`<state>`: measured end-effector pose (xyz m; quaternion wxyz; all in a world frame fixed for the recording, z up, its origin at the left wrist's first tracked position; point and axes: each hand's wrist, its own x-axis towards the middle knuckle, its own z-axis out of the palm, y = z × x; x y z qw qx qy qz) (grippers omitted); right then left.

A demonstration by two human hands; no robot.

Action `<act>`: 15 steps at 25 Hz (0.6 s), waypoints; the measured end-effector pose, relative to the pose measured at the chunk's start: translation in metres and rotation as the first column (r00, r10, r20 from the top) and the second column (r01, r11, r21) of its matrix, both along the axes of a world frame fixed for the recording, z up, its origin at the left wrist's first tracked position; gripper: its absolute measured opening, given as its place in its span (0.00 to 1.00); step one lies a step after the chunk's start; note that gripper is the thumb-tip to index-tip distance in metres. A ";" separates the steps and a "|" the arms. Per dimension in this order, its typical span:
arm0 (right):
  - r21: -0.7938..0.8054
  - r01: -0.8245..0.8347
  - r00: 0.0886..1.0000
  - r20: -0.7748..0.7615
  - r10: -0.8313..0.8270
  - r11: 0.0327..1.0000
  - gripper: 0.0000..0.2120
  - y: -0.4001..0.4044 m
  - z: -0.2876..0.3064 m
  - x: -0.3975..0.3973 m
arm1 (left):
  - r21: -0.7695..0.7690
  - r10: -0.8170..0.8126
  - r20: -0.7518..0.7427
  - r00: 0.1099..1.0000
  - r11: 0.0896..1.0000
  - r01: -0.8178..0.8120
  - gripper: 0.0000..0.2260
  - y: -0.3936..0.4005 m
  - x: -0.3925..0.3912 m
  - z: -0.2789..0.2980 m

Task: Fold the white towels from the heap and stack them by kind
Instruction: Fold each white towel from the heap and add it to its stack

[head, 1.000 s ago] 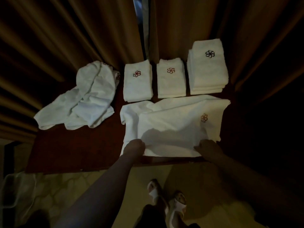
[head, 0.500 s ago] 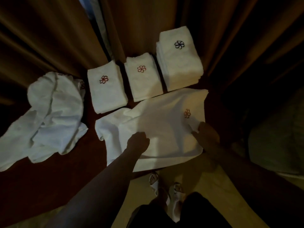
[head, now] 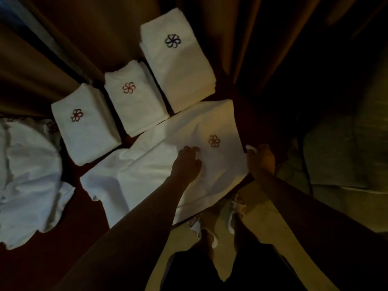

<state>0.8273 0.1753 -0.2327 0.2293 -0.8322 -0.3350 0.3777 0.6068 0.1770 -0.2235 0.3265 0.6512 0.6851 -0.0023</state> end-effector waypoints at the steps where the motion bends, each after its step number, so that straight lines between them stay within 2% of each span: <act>1: -0.025 0.036 0.999 0.017 -0.036 0.999 0.16 -0.002 0.000 0.012 | -0.002 -0.021 -0.020 1.000 1.000 0.021 0.19 0.003 0.008 -0.001; 4: -0.125 -0.039 0.985 0.163 0.059 0.991 0.23 -0.008 -0.005 0.044 | -0.041 -0.003 -0.034 0.999 0.999 0.002 0.22 0.008 0.030 -0.006; 6: -0.173 -0.131 0.938 0.296 0.179 0.976 0.29 -0.009 -0.007 0.052 | -0.054 0.050 -0.016 0.999 0.997 -0.051 0.22 0.006 0.041 -0.007; 8: -0.165 -0.192 0.888 0.391 0.243 0.967 0.30 0.001 -0.004 0.050 | -0.031 0.099 -0.025 0.995 0.995 -0.100 0.20 0.007 0.048 -0.008; 11: -0.148 -0.350 0.848 0.368 0.380 0.925 0.23 0.018 -0.002 0.042 | 0.109 0.044 -0.123 0.991 0.994 -0.030 0.19 0.014 0.050 -0.009; 12: -0.190 -0.410 0.827 0.336 0.451 0.892 0.19 0.022 -0.004 0.042 | 0.139 0.007 -0.143 0.990 0.990 0.013 0.20 0.019 0.049 -0.011; 15: -0.350 -0.522 0.752 0.242 0.613 0.778 0.16 0.032 -0.007 0.048 | 0.087 -0.089 -0.166 0.982 0.991 0.104 0.29 0.032 0.047 -0.014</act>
